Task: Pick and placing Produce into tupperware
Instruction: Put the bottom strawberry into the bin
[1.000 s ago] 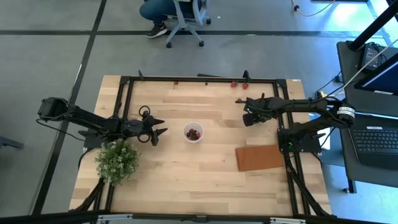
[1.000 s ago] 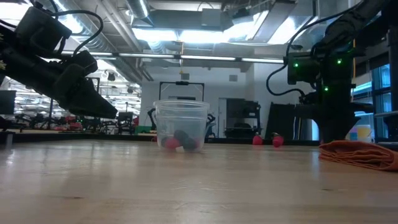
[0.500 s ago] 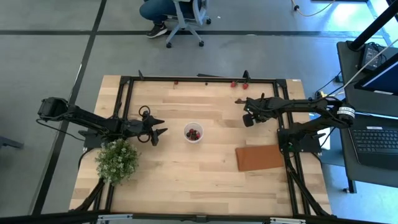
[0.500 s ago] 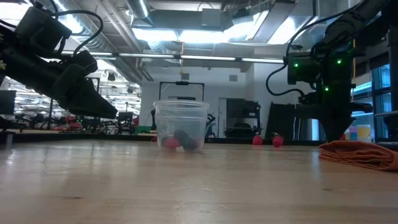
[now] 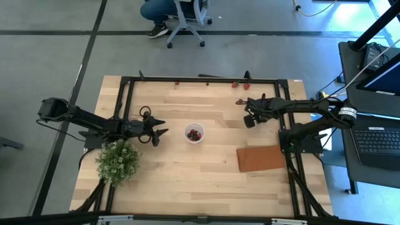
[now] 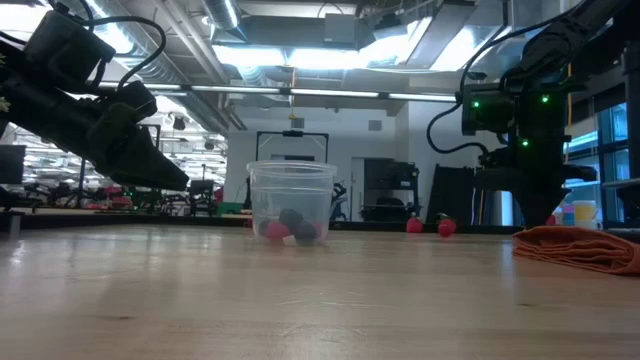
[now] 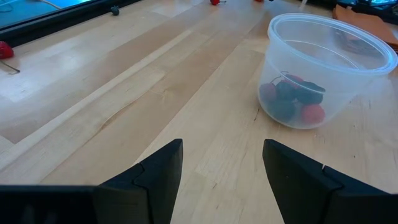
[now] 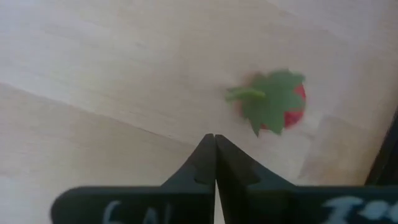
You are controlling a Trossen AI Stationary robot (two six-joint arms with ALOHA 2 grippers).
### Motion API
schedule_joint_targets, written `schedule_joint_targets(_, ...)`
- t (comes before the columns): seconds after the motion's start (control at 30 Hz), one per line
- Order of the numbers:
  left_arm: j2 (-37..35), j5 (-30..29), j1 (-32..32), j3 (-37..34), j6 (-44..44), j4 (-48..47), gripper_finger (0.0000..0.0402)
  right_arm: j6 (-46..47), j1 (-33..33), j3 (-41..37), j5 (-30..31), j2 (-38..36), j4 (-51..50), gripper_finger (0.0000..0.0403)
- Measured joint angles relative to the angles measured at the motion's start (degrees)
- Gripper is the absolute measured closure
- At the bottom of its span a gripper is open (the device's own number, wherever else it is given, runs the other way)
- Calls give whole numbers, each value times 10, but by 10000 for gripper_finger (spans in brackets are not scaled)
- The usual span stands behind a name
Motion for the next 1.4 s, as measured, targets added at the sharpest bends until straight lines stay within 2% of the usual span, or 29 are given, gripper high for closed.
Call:
schedule_joint_targets(0.3,0,0,0,0,1,0,187,-126,0,57,0,0,5,367)
schedule_joint_targets(0.67,0,0,0,0,0,0,187,-119,-11,124,16,0,5,320)
schedule_joint_targets(0.77,0,0,0,0,0,0,187,-123,-12,125,15,0,2,290)
schedule_joint_targets(0.97,0,0,0,0,0,0,187,-153,-12,125,15,0,-5,203)
schedule_joint_targets(1.1,0,0,0,0,0,0,187,-147,-7,125,15,1,-6,165)
schedule_joint_targets(1.23,0,0,0,0,0,0,187,-144,-7,117,15,2,-16,153)
schedule_joint_targets(1.4,0,0,0,0,0,0,187,-182,-9,96,15,4,-26,165)
